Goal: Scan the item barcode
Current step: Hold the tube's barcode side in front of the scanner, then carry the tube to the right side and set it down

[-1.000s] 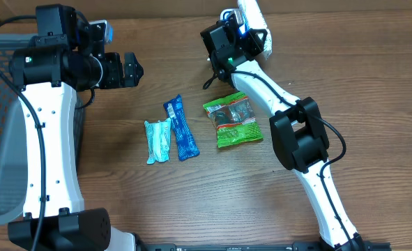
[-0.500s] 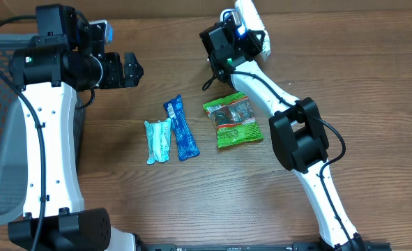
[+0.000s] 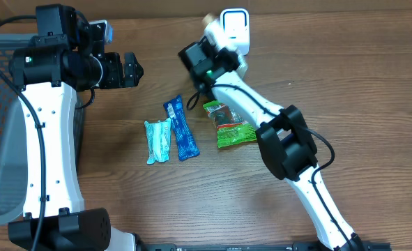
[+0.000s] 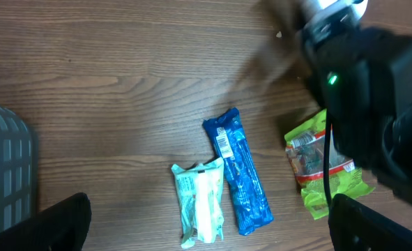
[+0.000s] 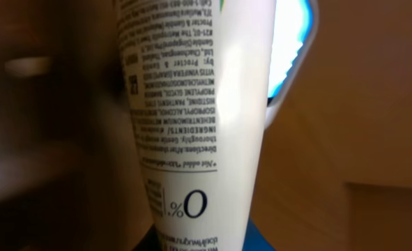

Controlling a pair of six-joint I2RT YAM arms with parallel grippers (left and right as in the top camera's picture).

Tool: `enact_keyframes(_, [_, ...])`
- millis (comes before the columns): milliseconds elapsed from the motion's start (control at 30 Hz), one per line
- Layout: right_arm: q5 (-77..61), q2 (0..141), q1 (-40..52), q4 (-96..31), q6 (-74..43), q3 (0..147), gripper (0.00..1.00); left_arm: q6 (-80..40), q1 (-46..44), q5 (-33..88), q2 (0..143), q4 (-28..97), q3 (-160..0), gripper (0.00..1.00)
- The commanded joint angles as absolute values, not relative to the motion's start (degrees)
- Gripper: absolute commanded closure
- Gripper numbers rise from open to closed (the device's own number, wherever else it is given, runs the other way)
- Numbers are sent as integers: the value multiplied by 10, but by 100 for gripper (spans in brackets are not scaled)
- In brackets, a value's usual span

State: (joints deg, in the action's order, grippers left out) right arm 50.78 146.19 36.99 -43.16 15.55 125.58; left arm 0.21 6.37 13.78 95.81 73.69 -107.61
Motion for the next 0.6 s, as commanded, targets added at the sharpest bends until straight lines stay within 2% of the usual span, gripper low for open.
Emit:
enact_keyframes(0, [358,1320,364,-484,74,1268,96,13,63,145,962,735,-1079,0])
enact_keyframes(167, [167,1206,328,-634,-9,1268,96,13,63,144,962,735,-1079,0])
enact_keyframes(267, [105,1155,277,-724,-40,1268,96,13,63,145,962,735,-1079,0])
enact_keyframes(433, [89,1134,152,-835,-66,1266,96,13,63,145,962,735,-1079,0])
enact_keyframes(567, [88,1143,49,-830,-113,1221,96,13,63,145,962,735,-1079,0])
